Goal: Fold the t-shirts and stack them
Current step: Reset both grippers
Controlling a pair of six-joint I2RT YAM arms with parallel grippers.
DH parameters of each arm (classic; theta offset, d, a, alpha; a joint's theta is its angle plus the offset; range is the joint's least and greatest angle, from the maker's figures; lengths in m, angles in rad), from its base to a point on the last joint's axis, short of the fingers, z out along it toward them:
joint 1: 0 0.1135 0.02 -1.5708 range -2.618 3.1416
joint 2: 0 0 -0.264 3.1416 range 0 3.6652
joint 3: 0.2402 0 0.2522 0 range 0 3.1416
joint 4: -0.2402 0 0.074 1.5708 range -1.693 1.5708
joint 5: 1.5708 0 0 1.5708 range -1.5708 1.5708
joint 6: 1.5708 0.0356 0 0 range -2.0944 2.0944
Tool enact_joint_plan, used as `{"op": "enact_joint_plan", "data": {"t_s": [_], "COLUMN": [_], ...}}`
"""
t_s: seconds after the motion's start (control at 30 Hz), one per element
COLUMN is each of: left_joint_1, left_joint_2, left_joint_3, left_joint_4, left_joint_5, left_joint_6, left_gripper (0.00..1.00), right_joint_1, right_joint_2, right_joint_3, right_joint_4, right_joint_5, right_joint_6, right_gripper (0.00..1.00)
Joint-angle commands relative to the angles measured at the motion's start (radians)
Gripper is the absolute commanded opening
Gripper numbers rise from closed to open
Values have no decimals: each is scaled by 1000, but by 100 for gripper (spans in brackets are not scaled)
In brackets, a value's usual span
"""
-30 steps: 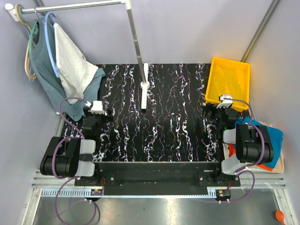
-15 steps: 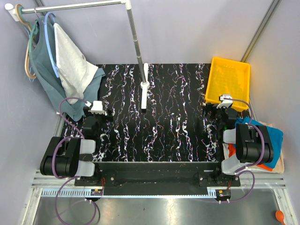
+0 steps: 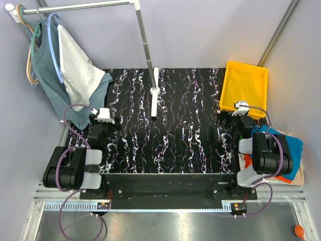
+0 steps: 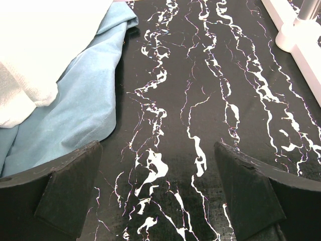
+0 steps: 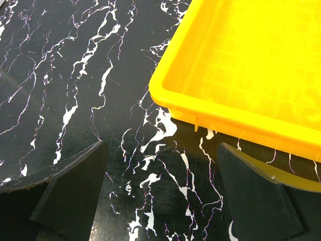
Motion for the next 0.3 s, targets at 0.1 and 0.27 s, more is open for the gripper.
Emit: {"op": "enact_joint_plan", "data": {"t_s": [0.1,0.27], "left_joint_1": [16,19], "left_joint_2": [0,0], "left_joint_3": [41,42], "left_joint_4": [47,44], "left_joint_5": [32,30], "left_joint_6": [-14,-20], "left_gripper": [99,99], "right_joint_1": [3,3], "right_joint_2": [1,1], "right_joint_3": [25,25], "right_joint_4": [61,61], "right_joint_5": [23,23], "right_joint_6": [3,3], "right_gripper": [100,100]}}
